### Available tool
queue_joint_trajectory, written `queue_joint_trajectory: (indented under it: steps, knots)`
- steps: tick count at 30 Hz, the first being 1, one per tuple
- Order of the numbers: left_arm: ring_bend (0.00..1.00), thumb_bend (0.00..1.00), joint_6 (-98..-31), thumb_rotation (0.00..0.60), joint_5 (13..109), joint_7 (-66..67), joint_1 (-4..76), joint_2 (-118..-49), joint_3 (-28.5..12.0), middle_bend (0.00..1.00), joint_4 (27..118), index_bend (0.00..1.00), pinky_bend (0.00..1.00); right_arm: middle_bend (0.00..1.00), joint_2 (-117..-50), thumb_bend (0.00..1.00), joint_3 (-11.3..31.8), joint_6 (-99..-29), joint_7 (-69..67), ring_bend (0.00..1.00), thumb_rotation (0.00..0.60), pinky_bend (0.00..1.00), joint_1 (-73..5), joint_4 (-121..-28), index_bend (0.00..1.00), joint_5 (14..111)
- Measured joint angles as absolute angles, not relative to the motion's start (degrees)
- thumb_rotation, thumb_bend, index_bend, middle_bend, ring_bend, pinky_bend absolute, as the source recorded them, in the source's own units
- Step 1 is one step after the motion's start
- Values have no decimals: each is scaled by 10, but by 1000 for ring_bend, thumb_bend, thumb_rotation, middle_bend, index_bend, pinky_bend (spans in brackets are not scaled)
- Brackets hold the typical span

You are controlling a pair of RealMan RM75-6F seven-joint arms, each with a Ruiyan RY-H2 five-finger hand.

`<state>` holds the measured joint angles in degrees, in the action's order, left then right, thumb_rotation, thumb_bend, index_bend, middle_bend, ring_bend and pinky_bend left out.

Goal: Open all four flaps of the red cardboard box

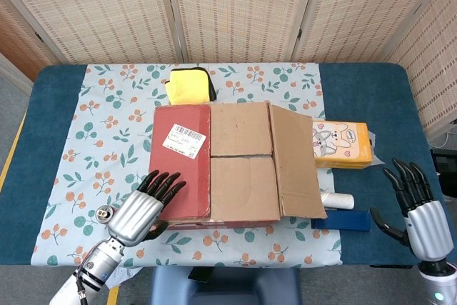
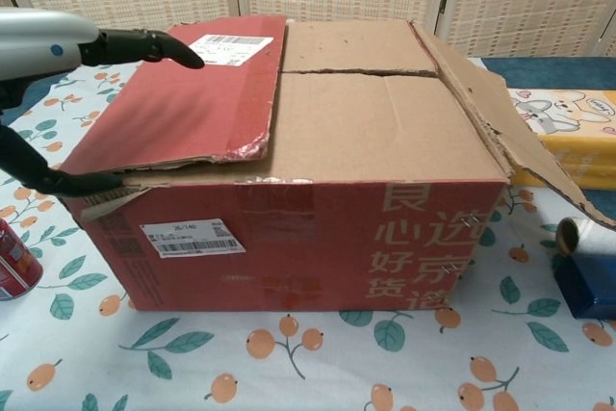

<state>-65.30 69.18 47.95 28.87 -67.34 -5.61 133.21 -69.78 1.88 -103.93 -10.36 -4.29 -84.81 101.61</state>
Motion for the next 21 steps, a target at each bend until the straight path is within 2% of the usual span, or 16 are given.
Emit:
queue_joint_trajectory:
  steps: [21]
  knots:
    - [3,404,-689,600,676,508,322,-707,-37,45,1330,0,68,0,-692,385,25,-1041,-115,0,600,0,-36,-852,0,1013]
